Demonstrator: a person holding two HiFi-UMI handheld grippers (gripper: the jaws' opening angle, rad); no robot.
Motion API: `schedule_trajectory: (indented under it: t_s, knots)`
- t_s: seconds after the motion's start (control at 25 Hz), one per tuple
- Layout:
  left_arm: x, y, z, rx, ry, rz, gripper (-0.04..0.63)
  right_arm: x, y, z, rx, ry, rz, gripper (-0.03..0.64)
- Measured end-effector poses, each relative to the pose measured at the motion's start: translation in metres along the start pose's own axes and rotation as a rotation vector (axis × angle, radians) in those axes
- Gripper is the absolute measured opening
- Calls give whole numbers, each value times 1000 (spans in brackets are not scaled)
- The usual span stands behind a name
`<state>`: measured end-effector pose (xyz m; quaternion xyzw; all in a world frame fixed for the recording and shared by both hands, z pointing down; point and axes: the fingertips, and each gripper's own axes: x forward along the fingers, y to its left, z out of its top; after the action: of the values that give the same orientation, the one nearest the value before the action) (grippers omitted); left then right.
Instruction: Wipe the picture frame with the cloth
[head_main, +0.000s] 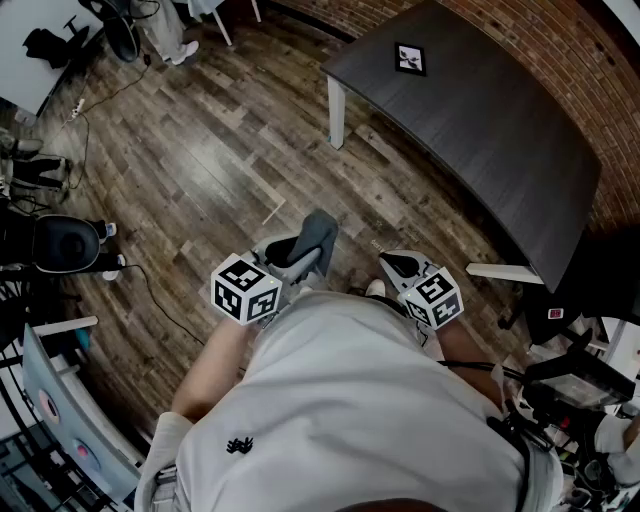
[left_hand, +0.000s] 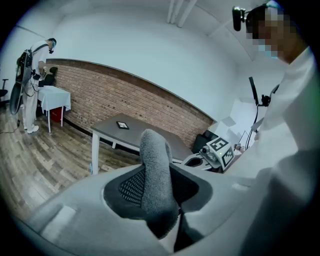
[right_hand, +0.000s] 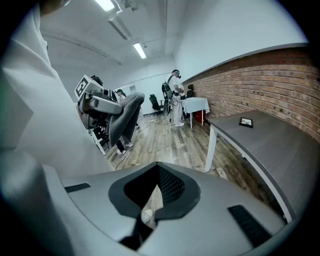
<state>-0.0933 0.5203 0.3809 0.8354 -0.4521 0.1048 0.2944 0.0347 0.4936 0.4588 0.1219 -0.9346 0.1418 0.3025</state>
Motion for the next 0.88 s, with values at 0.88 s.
schedule_trajectory:
  t_s: [0.88]
  knots:
    - [68, 176, 66, 84, 141, 6, 129, 130, -158, 90, 182, -33, -102, 66]
